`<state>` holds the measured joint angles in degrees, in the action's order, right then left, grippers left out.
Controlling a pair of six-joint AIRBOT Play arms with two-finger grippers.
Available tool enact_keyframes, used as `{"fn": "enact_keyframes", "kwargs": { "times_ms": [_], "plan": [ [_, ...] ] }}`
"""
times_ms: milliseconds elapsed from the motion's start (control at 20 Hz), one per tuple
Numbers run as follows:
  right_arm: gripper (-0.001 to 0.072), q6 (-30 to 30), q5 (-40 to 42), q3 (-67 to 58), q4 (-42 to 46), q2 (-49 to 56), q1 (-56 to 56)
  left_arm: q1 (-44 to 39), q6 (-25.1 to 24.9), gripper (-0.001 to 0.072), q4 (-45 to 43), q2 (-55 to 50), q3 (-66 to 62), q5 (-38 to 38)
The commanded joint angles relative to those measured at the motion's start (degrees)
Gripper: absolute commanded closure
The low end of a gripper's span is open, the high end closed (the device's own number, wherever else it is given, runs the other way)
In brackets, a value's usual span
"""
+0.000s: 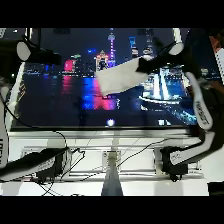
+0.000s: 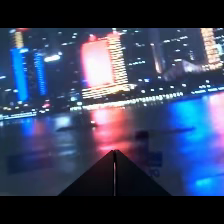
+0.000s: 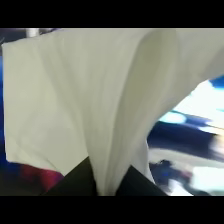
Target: Fold the clothes and pants, and hang the long-sleeved shirts on hangers.
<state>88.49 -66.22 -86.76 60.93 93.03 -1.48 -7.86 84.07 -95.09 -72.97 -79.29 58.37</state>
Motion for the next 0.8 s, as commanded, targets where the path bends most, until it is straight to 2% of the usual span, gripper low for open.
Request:
{"fn": "enact_keyframes", "kwargs": {
  "times_ms": [0, 100, 250, 400, 550, 600, 650, 700, 750],
  "plan": [
    [0.0700, 17.00, -4.02, -0.20, 24.30, -12.90, 6.25, 0.46, 1.27, 0.0690, -1.31, 0.72, -0.02, 0.39],
    [0.0700, 23.43, -7.69, -0.20, 34.03, -20.15, 11.41, 0.46, 1.27, 0.0690, -1.31, 0.59, -0.02, 0.39],
    [0.0700, 27.02, -16.83, -0.20, 43.91, -28.55, 21.77, 0.46, 1.25, 0.0690, -1.31, 0.22, -0.02, 0.39],
    [0.0700, 27.47, -24.85, -0.20, 49.51, -33.57, 34.29, 0.46, 1.25, 0.0690, -1.33, -0.31, -0.02, 0.39],
    [0.0683, 27.47, -29.81, -0.20, 50.07, -35.50, 47.19, 0.46, 1.27, 0.0690, -1.31, -0.52, -0.02, 0.39],
    [0.0507, 27.61, -30.56, -0.17, 49.83, -35.39, 50.69, 0.46, 1.25, 0.0690, -1.31, -0.52, -0.02, 0.39],
    [0.0233, 27.58, -30.77, -0.04, 49.09, -35.36, 53.24, 0.46, 1.25, 0.0690, -1.33, -0.52, -0.02, 0.39],
    [0.0046, 27.34, -30.75, 0.17, 48.48, -35.36, 55.15, 0.46, 1.25, 0.0690, -1.31, -0.52, -0.02, 0.39],
    [0.0042, 27.32, -30.51, 0.37, 48.33, -35.34, 56.02, 0.46, 1.25, 0.0690, -1.31, -0.52, -0.02, 0.39]
  ]
}}
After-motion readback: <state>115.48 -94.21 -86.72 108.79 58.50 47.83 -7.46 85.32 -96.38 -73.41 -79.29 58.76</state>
